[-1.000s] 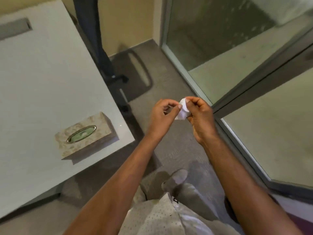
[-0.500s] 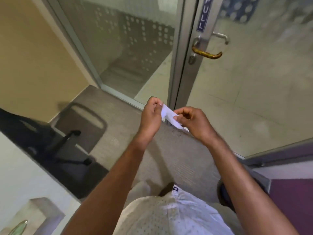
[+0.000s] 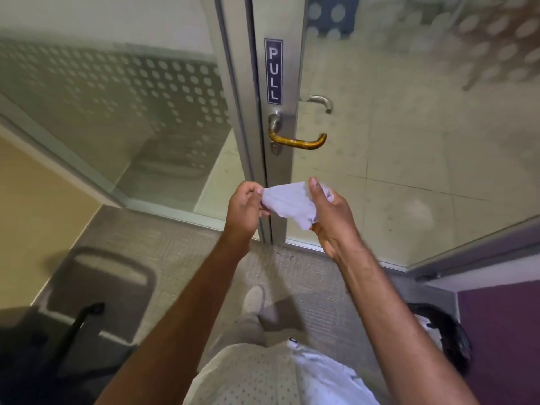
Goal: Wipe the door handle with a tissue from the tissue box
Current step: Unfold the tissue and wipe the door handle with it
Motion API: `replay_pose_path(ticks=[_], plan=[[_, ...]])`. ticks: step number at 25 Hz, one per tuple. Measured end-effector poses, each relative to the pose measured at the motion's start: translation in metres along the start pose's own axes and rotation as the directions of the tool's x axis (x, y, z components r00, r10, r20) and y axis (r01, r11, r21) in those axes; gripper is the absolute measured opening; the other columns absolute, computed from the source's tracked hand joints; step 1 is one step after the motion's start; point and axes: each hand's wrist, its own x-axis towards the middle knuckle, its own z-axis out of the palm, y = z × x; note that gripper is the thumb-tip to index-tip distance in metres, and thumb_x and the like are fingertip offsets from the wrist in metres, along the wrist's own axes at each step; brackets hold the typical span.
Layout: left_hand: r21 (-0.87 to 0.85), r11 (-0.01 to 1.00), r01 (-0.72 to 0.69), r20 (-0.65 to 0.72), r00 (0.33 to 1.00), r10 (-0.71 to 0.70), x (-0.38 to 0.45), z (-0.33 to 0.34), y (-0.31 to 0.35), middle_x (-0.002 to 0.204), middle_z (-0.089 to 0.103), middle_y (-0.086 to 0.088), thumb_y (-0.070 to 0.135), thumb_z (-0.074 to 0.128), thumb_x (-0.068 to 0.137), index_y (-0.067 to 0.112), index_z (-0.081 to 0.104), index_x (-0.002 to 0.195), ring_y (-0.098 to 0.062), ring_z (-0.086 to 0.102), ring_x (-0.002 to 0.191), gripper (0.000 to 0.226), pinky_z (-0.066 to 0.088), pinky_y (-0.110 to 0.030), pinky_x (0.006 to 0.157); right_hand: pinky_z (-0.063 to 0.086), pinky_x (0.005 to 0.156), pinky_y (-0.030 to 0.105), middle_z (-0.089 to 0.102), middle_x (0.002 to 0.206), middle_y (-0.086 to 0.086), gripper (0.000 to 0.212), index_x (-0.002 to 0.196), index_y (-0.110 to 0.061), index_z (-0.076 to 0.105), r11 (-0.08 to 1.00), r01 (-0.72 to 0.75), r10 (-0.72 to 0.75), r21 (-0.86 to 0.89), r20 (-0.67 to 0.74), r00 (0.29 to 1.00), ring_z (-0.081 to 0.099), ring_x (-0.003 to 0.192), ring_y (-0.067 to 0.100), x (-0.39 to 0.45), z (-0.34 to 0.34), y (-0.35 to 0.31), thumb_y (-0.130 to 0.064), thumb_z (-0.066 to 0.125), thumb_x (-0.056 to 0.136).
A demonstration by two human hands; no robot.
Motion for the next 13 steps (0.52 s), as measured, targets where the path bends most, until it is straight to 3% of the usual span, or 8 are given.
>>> replay_pose_path(ticks=[3,7,10,12,13], plan=[[-0.164,0.981,0.101,0.010,0.995,-0.101,0.053,-0.011,0.006,0.091,0.063,-0.011,0.030,0.053,0.102,0.015,0.056,0.095,-0.026,0.061,0.088,0.017,0.053,-0.050,0.082,0.057,0.091,0.054,0.075,0.110,0.017,0.042,0.107,-0.016,0.068,0.999,0.007,-0.007,-0.038,-0.007,1.000,0.072,0.108,0.034,0.030,0.030,-0.009,-0.052,0.072,0.084],[-0.188,0.978,0.094,-0.073,0.991,-0.110,0.114,-0.013,0.020,0.091,0.058,-0.004,0.043,0.053,0.095,0.029,0.056,0.093,-0.021,0.055,0.088,0.014,0.046,-0.045,0.080,0.052,0.075,0.039,0.071,0.105,0.011,0.017,0.108,-0.018,0.059,0.985,0.134,-0.143,-0.105,-0.089,0.986,0.069,0.096,0.021,0.065,0.066,-0.022,-0.027,0.055,0.094],[-0.001,0.998,-0.060,-0.088,0.994,0.060,0.148,-0.015,0.027,0.087,0.052,0.007,0.052,0.045,0.099,0.044,0.051,0.089,-0.018,0.052,0.084,0.014,0.044,-0.045,0.076,0.047,0.076,0.022,0.060,0.096,-0.012,0.014,0.110,-0.018,0.051,0.895,0.357,-0.419,-0.268,-0.230,0.878,0.058,0.084,-0.001,0.080,0.090,-0.040,-0.012,0.052,0.097],[0.057,0.983,-0.177,-0.066,0.981,0.181,0.162,-0.015,0.032,0.084,0.051,0.015,0.037,0.043,0.106,0.039,0.049,0.094,-0.009,0.052,0.080,0.014,0.045,-0.033,0.079,0.043,0.072,0.012,0.054,0.098,-0.012,0.020,0.116,-0.012,0.043,0.778,0.435,-0.585,-0.453,-0.270,0.765,0.055,0.082,-0.006,0.087,0.099,-0.053,-0.004,0.049,0.099],[0.083,0.970,-0.230,-0.058,0.970,0.235,0.167,-0.014,0.034,0.083,0.051,0.017,0.025,0.044,0.110,0.030,0.049,0.097,-0.003,0.052,0.079,0.015,0.044,-0.024,0.079,0.043,0.073,0.014,0.052,0.100,-0.007,0.022,0.115,-0.010,0.042,0.711,0.439,-0.644,-0.550,-0.259,0.720,0.054,0.086,-0.001,0.090,0.101,-0.056,0.001,0.046,0.097]])
